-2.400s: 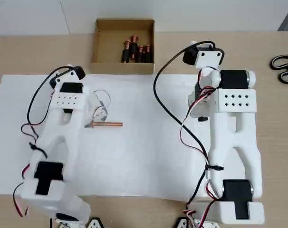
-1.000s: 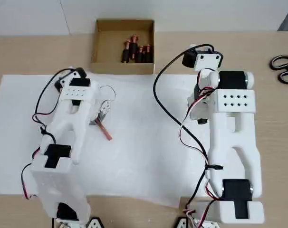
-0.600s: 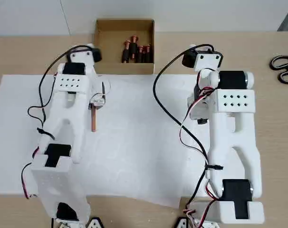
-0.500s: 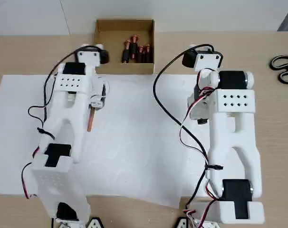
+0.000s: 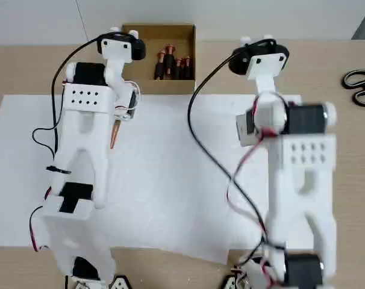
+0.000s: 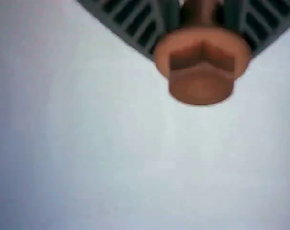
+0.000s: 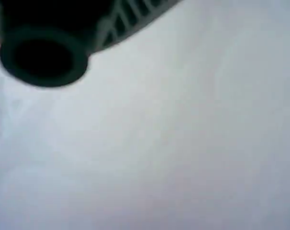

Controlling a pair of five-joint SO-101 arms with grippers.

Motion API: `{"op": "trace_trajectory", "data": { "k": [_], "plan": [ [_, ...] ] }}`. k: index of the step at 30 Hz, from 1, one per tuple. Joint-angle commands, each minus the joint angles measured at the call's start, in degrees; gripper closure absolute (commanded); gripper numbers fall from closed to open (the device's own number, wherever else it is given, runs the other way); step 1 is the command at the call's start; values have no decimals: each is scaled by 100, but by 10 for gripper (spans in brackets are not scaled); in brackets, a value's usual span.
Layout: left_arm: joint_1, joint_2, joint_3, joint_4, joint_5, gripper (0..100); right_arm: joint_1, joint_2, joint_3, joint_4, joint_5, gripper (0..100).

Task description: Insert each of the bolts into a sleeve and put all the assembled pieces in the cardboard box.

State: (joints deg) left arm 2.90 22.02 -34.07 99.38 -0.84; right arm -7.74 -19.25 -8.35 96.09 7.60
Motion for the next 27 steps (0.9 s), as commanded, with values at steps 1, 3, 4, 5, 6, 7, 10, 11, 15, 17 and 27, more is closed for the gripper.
{"op": "trace_trajectory", "data": {
  "k": [1, 3, 4, 5, 6, 7, 10, 11, 15, 17, 27],
  "plan": [
    [316, -1055, -13, 105, -26, 994, -330, -954, -264, -13, 62, 995],
    [598, -1626, 154, 105, -26, 994, -453, -1244, -105, -22, 62, 995],
    [730, -1881, 224, 97, -18, 994, -497, -1367, 0, -22, 62, 995],
    [870, -2136, 259, 97, -18, 994, -470, -1420, 123, -22, 62, 995],
    [976, -2374, 286, 97, -18, 994, -462, -1508, 246, -22, 62, 995],
    [1046, -2585, 295, 97, -18, 994, -462, -1604, 396, -22, 62, 995],
    [1108, -3121, 347, 44, 62, 994, -488, -1833, 756, -31, 53, 995],
    [1090, -3253, 347, 0, 229, 994, -488, -1921, 826, -48, 35, 995],
    [1029, -3631, 347, -114, 1240, 994, -497, -2334, 1222, -558, 9, 995],
    [1029, -3684, 347, -114, 1785, 994, -567, -2651, 1477, -822, -9, 995],
    [1037, -3719, 312, -97, 2391, 994, -1218, -4884, 4396, -2738, -1090, 994]
  ]
}}
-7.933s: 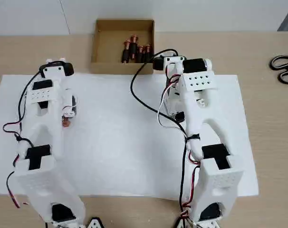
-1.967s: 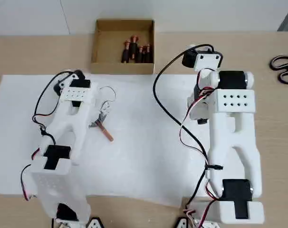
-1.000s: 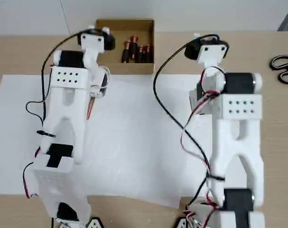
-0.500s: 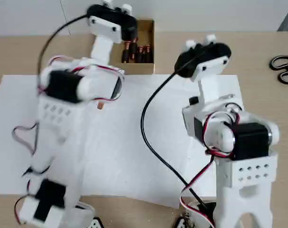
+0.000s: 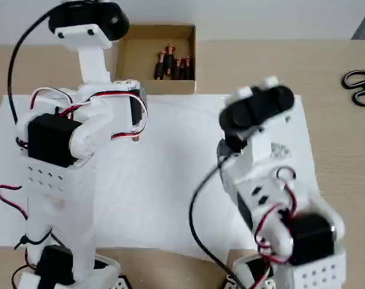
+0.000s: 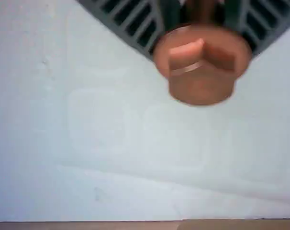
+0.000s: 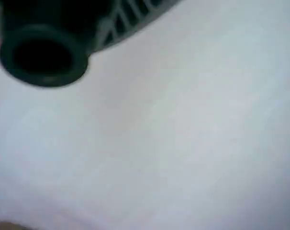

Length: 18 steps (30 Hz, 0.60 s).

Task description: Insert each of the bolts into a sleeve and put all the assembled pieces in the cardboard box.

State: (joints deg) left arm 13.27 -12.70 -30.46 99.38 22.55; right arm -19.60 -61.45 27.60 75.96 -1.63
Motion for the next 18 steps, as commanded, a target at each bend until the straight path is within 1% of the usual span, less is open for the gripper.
{"op": "trace_trajectory", "data": {
  "k": [1, 4, 7, 13, 18],
  "plan": [
    [0, -246, -48, -97, 53, 994, -22, -919, 1125, -1007, -167, 994],
    [0, -246, -57, -97, 44, 994, -40, -1640, 1960, -1754, -158, 994],
    [149, -290, -154, -88, 44, 994, -31, -2149, 2690, -2185, -158, 994],
    [738, -1292, -391, -105, -70, 994, -40, -2686, 3499, -2492, -158, 994],
    [774, -1785, 268, -105, -114, 994, -57, -2932, 3815, -2721, -185, 994]
  ]
}}
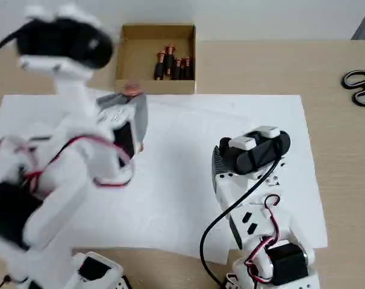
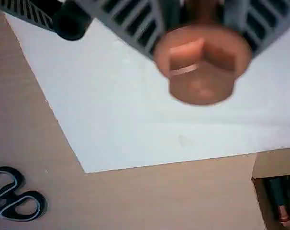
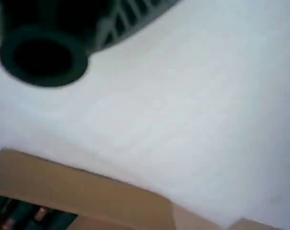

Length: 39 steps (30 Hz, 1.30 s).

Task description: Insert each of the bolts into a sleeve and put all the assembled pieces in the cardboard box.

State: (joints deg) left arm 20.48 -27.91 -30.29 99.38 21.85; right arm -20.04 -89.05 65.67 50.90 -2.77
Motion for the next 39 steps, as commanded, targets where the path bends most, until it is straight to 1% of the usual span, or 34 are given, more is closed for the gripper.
{"op": "trace_trajectory", "data": {
  "k": [1, 4, 6, 11, 14, 17, 20, 23, 25, 30, 39],
  "plan": [
    [53, -325, 462, -167, -26, 994, -57, -224, 26, -215, -79, 994],
    [53, -624, 1200, -527, -18, 994, -462, -382, 53, -163, -79, 994],
    [53, -923, 1859, -985, -18, 994, -664, -444, 53, -163, -79, 994],
    [62, -1969, 3653, -2198, -88, 994, -725, -488, 273, -189, -88, 994],
    [70, -2444, 4813, -3182, -220, 994, -725, -488, 510, -215, -97, 994],
    [70, -2567, 5736, -4237, -211, 994, -884, -497, 651, -215, -97, 994],
    [273, -2567, 6202, -4853, -211, 994, -1112, -497, 747, -215, -97, 994],
    [589, -2567, 6352, -5011, -167, 994, -1182, -497, 747, -215, -105, 994],
    [703, -2567, 6369, -5011, 9, 994, -1182, -497, 747, -215, -105, 994],
    [879, -2558, 6396, -5029, 114, 994, -1182, -497, 747, -215, -105, 994],
    [993, -2567, 6985, -5723, 123, 994, -1200, -497, 747, -215, -105, 994]
  ]
}}
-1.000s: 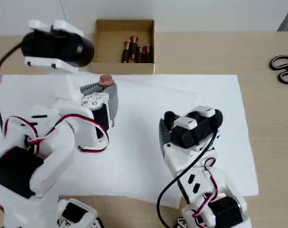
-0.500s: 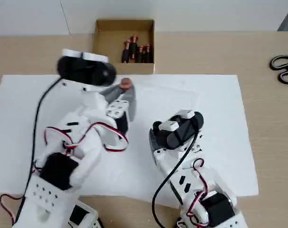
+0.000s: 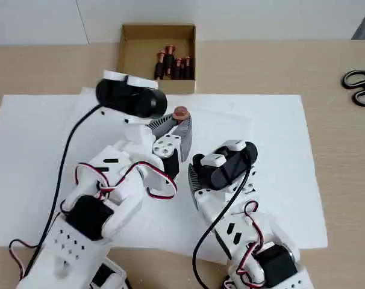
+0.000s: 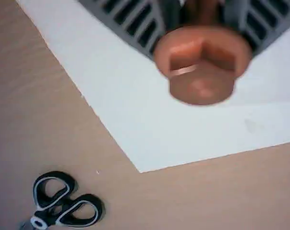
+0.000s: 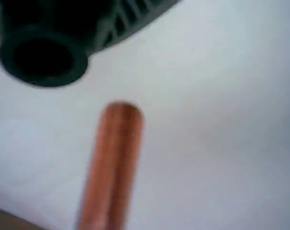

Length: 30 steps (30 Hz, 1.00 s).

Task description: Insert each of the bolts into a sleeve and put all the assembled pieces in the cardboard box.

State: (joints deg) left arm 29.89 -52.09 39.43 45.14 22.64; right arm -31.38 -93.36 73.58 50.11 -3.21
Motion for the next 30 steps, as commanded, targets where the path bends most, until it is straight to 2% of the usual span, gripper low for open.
{"op": "trace_trajectory", "data": {
  "k": [1, 7, 30],
  "plan": [
    [53, -149, 31, -316, 44, 994, -119, -66, -44, -136, -62, 994],
    [53, -149, -4, -316, 448, 994, -268, -66, -44, -136, -62, 994],
    [264, -149, 295, -290, 484, 994, -268, -66, -44, -136, -62, 994]
  ]
}}
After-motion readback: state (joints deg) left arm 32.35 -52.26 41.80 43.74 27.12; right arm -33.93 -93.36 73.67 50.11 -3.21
